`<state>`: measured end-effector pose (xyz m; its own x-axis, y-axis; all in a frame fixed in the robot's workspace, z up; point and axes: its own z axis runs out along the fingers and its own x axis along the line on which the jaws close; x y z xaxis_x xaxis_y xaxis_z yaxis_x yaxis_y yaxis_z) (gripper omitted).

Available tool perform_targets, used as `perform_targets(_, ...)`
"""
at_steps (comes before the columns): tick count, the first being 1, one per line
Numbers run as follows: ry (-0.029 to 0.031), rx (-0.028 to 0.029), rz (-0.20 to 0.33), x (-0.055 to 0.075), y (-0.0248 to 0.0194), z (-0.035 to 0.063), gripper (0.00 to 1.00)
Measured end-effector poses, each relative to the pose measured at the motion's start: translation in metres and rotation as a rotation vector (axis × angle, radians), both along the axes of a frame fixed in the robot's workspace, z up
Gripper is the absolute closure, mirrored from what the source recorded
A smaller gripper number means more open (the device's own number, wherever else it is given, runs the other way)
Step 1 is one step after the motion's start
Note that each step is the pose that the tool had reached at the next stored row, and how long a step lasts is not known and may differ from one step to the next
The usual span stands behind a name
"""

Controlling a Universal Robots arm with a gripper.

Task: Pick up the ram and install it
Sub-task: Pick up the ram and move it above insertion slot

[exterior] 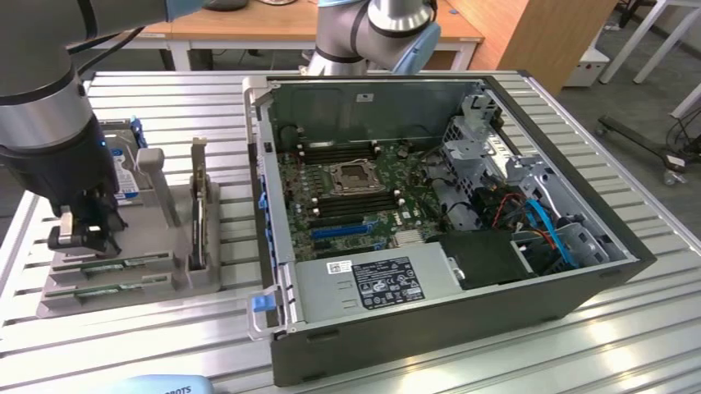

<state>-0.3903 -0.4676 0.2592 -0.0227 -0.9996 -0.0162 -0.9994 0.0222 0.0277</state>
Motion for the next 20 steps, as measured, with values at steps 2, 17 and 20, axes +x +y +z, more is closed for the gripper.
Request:
perform_targets(2, 0.0, 0.0, 0.0, 0.0, 0.0, -0.0022, 0.59)
perform_targets(17, 0.0, 0.0, 0.0, 0.0, -0.0023, -0.0107, 0.59)
perform_targets(20, -0.0001, 0.0, 0.0, 0.0, -0.0058, -0.0108, 0.59)
